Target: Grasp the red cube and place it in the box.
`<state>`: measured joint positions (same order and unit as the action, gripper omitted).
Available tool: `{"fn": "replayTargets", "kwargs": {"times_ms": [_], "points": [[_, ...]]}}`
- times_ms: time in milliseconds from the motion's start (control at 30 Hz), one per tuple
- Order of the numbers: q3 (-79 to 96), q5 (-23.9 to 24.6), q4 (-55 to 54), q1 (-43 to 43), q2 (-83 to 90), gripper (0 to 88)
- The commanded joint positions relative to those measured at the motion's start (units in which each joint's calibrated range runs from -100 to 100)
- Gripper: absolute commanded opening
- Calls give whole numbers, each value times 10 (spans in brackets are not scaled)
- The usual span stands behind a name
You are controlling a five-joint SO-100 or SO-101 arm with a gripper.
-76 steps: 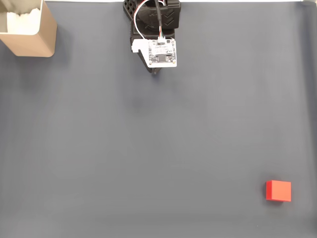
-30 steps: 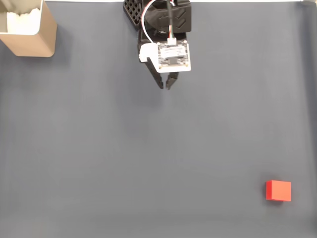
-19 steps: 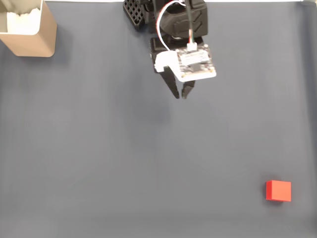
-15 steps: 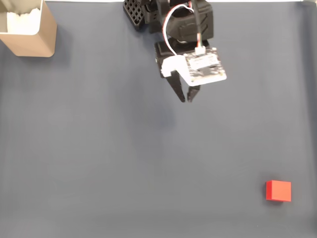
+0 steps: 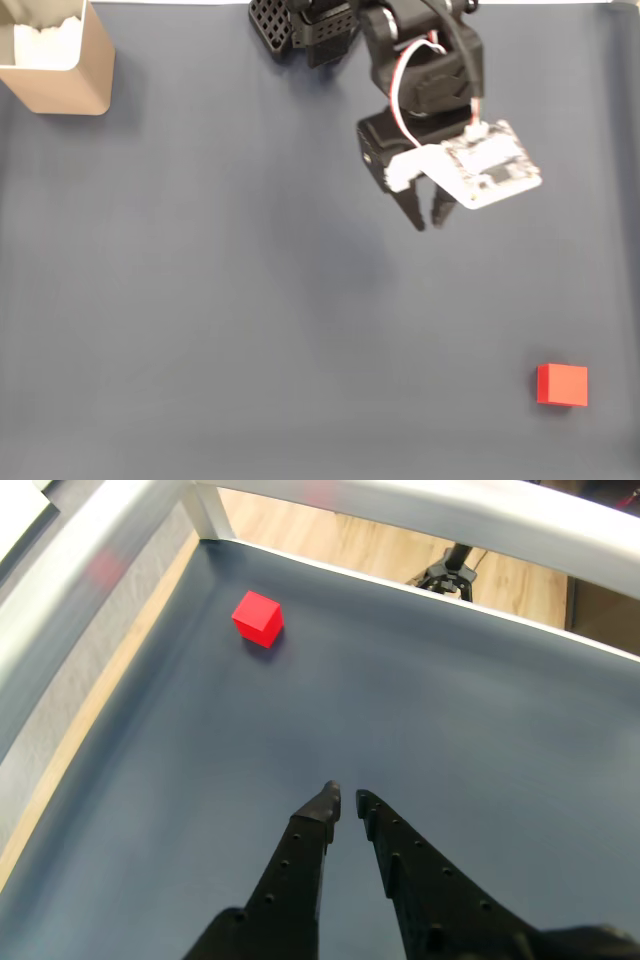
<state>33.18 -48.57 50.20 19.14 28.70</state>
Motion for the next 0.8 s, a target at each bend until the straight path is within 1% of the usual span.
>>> {"fn": "replayTargets", "kwargs": {"times_ms": [0, 567, 767], "points": [[-60, -4, -13, 15, -21, 29], [-212, -23, -45, 34, -190, 77], [-273, -25, -46, 46, -251, 122]]}}
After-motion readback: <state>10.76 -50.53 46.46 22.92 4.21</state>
